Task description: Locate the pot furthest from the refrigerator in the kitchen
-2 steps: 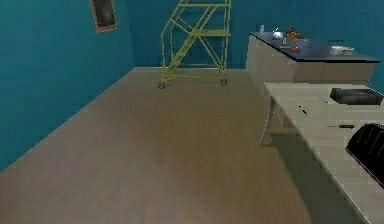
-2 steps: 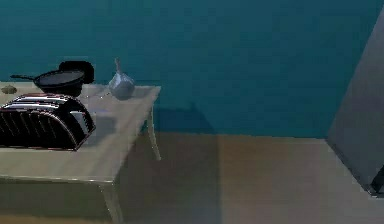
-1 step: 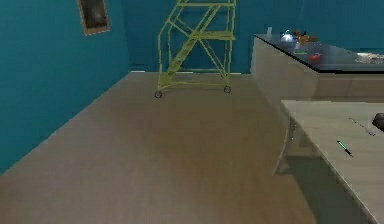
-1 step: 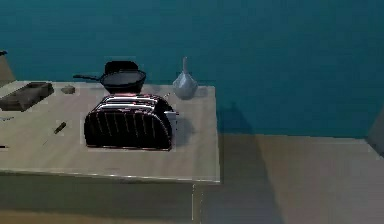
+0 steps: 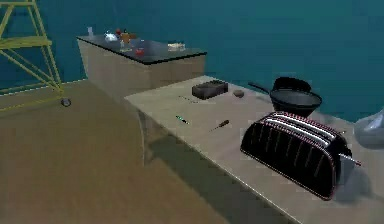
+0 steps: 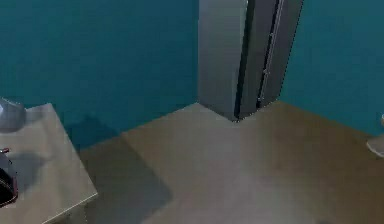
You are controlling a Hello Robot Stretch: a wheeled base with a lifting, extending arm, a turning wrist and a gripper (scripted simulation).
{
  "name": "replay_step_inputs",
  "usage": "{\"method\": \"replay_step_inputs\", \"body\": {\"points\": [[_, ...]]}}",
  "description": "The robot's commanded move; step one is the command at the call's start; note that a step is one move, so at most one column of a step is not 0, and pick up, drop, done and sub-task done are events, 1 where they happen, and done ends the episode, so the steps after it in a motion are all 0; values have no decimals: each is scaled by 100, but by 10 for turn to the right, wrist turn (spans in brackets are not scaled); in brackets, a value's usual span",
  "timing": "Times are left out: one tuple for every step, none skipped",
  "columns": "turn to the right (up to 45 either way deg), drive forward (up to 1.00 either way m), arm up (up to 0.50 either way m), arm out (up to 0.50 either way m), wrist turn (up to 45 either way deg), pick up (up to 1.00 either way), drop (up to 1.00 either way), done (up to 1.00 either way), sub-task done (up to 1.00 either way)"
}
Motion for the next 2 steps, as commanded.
{"method": "replay_step_inputs", "body": {"points": [[-390,0,0,0,0,0,0,0,0],[0,100,0,0,0,0,0,0,0]]}}
